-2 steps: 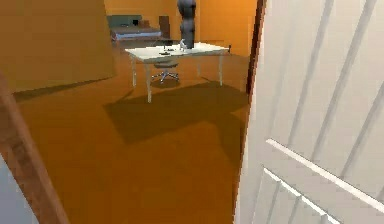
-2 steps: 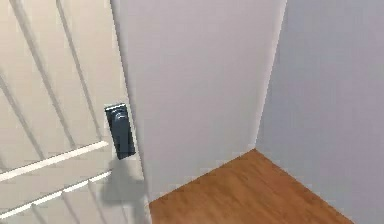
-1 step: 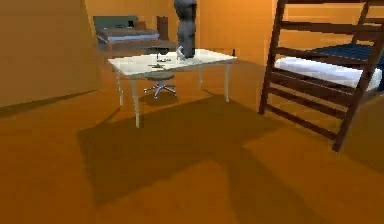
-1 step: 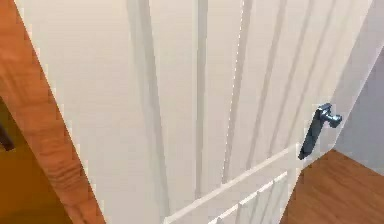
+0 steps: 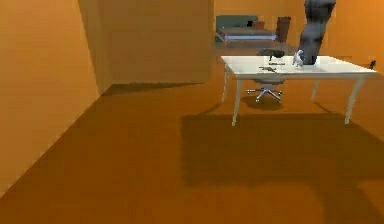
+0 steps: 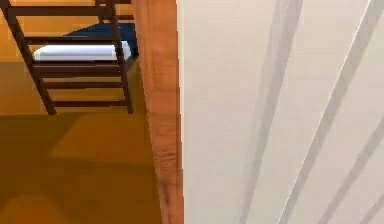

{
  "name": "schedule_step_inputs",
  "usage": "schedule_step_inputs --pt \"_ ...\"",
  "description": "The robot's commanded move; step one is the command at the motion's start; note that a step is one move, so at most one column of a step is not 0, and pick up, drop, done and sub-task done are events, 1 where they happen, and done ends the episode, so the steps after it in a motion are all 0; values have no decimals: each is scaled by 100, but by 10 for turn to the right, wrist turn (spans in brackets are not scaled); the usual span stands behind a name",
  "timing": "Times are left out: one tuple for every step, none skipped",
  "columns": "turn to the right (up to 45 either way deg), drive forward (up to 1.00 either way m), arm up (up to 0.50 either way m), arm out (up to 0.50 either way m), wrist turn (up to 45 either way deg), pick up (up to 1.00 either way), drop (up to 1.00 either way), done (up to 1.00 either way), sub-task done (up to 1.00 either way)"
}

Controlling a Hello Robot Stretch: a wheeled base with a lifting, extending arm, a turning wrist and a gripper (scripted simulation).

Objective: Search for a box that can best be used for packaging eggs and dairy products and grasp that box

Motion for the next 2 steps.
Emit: schedule_step_inputs --pt "0 100 0 0 0 0 0 0 0" --pt "0 100 0 0 0 0 0 0 0"
